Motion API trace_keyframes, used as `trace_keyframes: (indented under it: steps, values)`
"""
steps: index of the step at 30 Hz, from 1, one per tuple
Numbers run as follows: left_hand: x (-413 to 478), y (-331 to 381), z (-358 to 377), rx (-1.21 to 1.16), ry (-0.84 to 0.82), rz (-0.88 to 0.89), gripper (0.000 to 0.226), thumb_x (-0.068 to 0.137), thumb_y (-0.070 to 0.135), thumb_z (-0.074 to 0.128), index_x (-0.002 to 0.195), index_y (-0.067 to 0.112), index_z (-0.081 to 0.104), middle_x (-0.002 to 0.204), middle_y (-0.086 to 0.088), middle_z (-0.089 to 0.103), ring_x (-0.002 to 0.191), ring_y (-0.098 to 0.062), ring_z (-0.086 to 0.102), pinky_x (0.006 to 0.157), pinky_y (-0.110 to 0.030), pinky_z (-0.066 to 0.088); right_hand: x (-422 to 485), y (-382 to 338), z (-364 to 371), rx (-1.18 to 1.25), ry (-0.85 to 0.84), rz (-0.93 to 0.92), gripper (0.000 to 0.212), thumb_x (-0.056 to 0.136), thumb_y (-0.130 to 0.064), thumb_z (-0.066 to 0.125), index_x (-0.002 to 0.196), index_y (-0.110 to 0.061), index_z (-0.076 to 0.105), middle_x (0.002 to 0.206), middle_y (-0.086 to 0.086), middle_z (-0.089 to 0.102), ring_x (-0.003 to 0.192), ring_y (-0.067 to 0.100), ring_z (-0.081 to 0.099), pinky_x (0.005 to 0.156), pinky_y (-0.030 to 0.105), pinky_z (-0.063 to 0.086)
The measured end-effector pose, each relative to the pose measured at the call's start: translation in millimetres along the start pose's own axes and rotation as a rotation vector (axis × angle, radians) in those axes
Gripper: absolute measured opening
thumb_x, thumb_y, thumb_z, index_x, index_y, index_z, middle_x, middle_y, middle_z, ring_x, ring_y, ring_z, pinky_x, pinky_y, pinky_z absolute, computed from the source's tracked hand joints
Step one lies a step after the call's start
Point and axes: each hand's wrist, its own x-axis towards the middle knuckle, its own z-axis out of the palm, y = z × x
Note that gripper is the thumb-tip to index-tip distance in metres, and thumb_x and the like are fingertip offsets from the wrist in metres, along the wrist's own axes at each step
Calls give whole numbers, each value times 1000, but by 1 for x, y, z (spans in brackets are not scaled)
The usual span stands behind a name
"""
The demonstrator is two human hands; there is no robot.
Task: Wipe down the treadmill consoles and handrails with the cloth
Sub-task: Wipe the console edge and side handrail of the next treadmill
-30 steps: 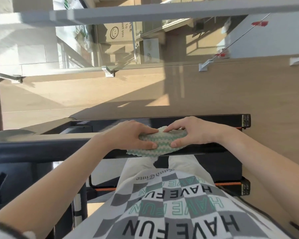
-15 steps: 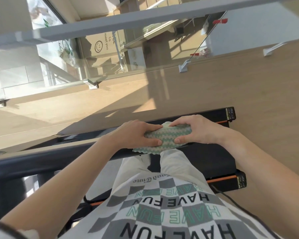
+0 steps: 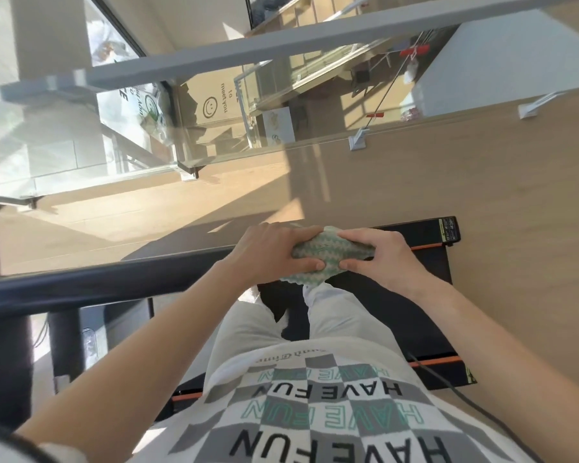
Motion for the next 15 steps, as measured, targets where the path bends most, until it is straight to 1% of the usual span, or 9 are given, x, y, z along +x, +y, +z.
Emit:
trace_keyframes:
  steps: [2, 4, 5, 6, 8, 10, 11, 13, 15]
  values:
    - [-4, 8, 4, 50, 70, 13, 70, 90, 76, 47, 153, 46, 36, 141, 17, 60, 107, -18, 65, 75, -32, 46, -5, 3, 7, 16, 85, -11, 52, 74, -12, 88, 123, -18, 71, 111, -6, 72, 100, -3, 63, 89, 5, 44]
    - [-9, 15, 10, 80, 164, 38, 64, 93, 67, 53, 151, 44, 42, 144, 20, 56, 107, -17, 67, 72, -30, 44, -12, 6, 16, -11, 166, -36, 49, 75, -11, 87, 121, -17, 72, 110, -3, 74, 100, 4, 67, 94, 20, 51]
    - [-12, 17, 14, 80, 235, 69, 60, 93, 61, 59, 148, 40, 48, 142, 19, 58, 106, -18, 68, 70, -30, 46, -15, 7, 21, -38, 205, -58, 47, 76, -11, 85, 122, -16, 72, 110, -2, 75, 100, 8, 68, 94, 28, 53]
    - [-15, 19, 20, 83, 307, 100, 58, 91, 56, 65, 144, 36, 54, 140, 16, 62, 107, -19, 70, 71, -31, 51, -19, 8, 27, -59, 243, -82, 46, 78, -11, 83, 122, -16, 72, 108, -2, 75, 98, 12, 69, 92, 32, 55]
    - [-20, 20, 32, 93, 442, 130, 52, 89, 48, 72, 137, 30, 63, 136, 9, 65, 115, -21, 68, 80, -36, 58, -27, 7, 39, -65, 327, -112, 39, 82, -10, 79, 120, -17, 73, 98, -2, 76, 89, 16, 69, 84, 35, 56]
    - [-25, 22, 44, 108, 558, 143, 39, 91, 38, 72, 129, 26, 70, 134, 4, 67, 120, -23, 66, 89, -37, 56, -33, 4, 50, -56, 423, -118, 31, 84, -10, 77, 114, -15, 75, 90, -1, 76, 79, 18, 69, 77, 38, 57]
    - [-27, 24, 48, 122, 620, 162, 31, 93, 33, 68, 123, 24, 73, 132, 3, 69, 119, -25, 67, 91, -38, 55, -36, 3, 55, -44, 463, -111, 27, 85, -10, 77, 111, -14, 76, 87, -1, 76, 77, 18, 68, 76, 39, 57]
    - [-34, 30, 57, 133, 740, 211, 21, 95, 24, 64, 109, 23, 78, 124, 3, 73, 116, -26, 69, 89, -36, 55, -40, 6, 61, -11, 501, -82, 20, 85, -8, 76, 104, -13, 77, 85, 0, 75, 76, 20, 68, 75, 41, 56]
    - [-45, 34, 65, 124, 834, 241, 13, 92, 16, 70, 98, 21, 80, 114, 5, 77, 111, -25, 71, 80, -34, 55, -48, 10, 66, 21, 462, -46, 16, 85, -7, 75, 99, -14, 78, 83, 1, 75, 75, 21, 68, 74, 41, 56]
